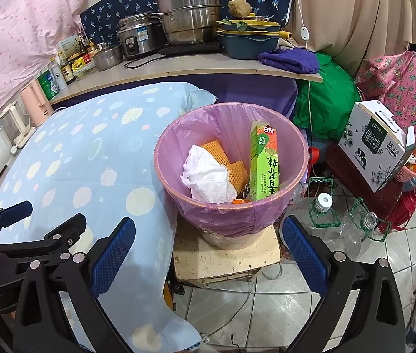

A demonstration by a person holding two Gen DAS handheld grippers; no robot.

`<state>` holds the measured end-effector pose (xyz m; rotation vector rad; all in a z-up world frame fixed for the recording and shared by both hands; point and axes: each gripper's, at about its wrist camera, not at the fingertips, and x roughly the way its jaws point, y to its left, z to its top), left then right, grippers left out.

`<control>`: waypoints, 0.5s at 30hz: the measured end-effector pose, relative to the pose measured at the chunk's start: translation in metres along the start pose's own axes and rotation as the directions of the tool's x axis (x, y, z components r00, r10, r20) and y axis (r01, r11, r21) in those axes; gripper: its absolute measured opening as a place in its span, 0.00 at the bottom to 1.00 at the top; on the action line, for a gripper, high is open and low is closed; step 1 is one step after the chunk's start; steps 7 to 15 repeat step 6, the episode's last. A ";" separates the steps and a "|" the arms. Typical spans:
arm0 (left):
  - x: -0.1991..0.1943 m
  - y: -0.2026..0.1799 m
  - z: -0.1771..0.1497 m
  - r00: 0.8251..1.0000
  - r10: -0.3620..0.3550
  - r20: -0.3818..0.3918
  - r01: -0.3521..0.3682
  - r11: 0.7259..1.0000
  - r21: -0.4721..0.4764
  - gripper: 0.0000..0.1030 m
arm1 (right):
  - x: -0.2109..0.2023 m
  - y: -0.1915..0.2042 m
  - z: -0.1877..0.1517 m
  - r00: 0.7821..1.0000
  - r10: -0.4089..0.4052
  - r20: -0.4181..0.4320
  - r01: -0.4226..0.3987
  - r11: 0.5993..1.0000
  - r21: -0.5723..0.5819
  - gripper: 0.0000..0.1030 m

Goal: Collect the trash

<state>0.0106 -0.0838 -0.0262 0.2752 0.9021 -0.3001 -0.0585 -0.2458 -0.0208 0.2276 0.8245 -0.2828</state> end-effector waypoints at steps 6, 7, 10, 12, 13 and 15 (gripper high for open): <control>0.003 -0.001 0.001 1.000 -0.013 -0.004 0.013 1.000 -0.004 0.89 | 0.000 -0.001 0.000 1.000 0.000 -0.002 0.000 1.000 0.001 0.94; 0.003 -0.001 0.001 1.000 -0.013 -0.004 0.013 1.000 -0.004 0.89 | 0.000 -0.001 0.000 1.000 0.000 -0.002 0.000 1.000 0.001 0.94; 0.003 -0.001 0.001 1.000 -0.013 -0.004 0.013 1.000 -0.004 0.89 | 0.000 -0.001 0.000 1.000 0.000 -0.002 0.000 1.000 0.001 0.94; 0.003 -0.001 0.001 1.000 -0.013 -0.004 0.013 1.000 -0.004 0.89 | 0.000 -0.001 0.000 1.000 0.000 -0.002 0.000 1.000 0.001 0.94; 0.003 -0.001 0.001 1.000 -0.013 -0.004 0.013 1.000 -0.004 0.89 | 0.000 -0.001 0.000 1.000 0.000 -0.002 0.000 1.000 0.001 0.94; 0.003 -0.001 0.001 1.000 -0.013 -0.004 0.013 1.000 -0.004 0.89 | 0.000 -0.001 0.000 1.000 0.000 -0.002 0.000 1.000 0.001 0.94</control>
